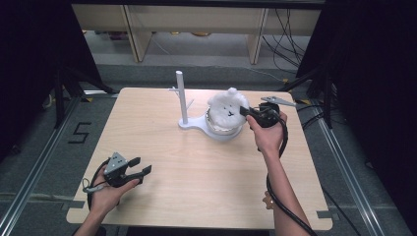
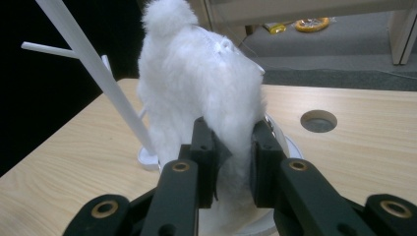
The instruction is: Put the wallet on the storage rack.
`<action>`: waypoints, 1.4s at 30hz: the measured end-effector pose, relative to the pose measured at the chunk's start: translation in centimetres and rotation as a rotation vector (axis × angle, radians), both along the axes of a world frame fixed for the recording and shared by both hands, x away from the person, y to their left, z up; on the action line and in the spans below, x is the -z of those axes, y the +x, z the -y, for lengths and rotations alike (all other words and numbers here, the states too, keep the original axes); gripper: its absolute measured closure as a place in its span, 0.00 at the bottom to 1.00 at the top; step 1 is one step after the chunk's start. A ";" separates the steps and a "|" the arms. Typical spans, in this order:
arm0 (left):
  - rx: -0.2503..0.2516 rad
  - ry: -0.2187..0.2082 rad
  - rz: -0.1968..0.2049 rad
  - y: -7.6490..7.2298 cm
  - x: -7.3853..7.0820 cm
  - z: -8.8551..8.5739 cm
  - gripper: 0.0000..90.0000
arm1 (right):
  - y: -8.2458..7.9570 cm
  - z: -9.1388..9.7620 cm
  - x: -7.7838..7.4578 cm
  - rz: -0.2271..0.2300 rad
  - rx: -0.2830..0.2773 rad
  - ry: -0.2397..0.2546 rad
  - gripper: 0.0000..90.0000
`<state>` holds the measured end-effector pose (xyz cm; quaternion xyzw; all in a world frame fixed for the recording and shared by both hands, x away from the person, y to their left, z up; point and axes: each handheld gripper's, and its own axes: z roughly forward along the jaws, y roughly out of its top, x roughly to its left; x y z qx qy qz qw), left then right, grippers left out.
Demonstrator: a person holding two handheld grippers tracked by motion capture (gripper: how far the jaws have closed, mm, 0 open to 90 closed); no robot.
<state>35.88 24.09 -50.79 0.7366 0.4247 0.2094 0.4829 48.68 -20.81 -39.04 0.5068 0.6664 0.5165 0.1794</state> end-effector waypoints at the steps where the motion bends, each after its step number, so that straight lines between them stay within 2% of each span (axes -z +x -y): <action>1: 0.005 -0.004 -0.001 0.0 0.0 0.0 0.45 | -0.1 -0.2 0.0 -0.024 0.008 0.008 0.86; 4: 0.001 0.001 -0.002 0.0 0.0 0.0 0.45 | 0.3 -0.1 0.4 -0.027 0.011 -0.017 0.86; 10: -0.001 -0.002 0.000 -0.1 0.0 0.1 0.45 | 0.9 -0.3 1.3 -0.039 0.001 -0.034 0.86; 12: 0.000 -0.003 0.001 -0.1 0.1 0.1 0.45 | 0.9 -0.3 1.3 -0.048 0.011 -0.035 0.86; 17: 0.002 -0.001 0.001 -0.1 0.1 0.1 0.45 | 1.2 -0.4 1.3 -0.037 0.002 -0.057 0.86; 18: 0.002 0.000 0.000 -0.1 0.1 0.1 0.45 | 1.3 -0.7 1.3 -0.052 0.009 -0.064 0.86; 22: 0.006 0.001 0.000 -0.1 0.1 0.1 0.45 | 1.6 -1.0 1.3 -0.052 0.011 -0.091 0.85; 23: 0.007 0.000 0.000 -0.1 0.1 0.1 0.45 | 1.6 -1.4 1.4 -0.078 0.022 -0.077 0.85; 25: 0.007 0.001 0.000 -0.1 0.1 0.1 0.45 | 2.0 -1.4 1.8 -0.055 0.012 -0.109 0.85; 32: 0.007 0.000 0.000 -0.1 0.1 0.1 0.45 | 2.4 -1.9 2.2 -0.050 0.017 -0.160 0.84; 33: 0.007 0.000 0.000 -0.1 0.1 0.1 0.45 | 2.4 -1.9 2.2 -0.050 0.017 -0.160 0.84; 34: 0.013 -0.005 0.001 -0.1 0.2 0.2 0.45 | 2.3 -2.2 2.3 -0.081 0.037 -0.146 0.84; 35: 0.013 -0.005 0.001 -0.1 0.2 0.2 0.45 | 2.6 -1.8 2.4 -0.051 0.018 -0.174 0.84; 36: 0.015 -0.005 0.001 -0.1 0.2 0.2 0.45 | 2.6 -2.0 2.5 -0.057 0.035 -0.166 0.83; 42: 0.013 -0.004 0.002 -0.1 0.2 0.2 0.45 | 2.7 -2.0 2.6 -0.054 0.039 -0.177 0.81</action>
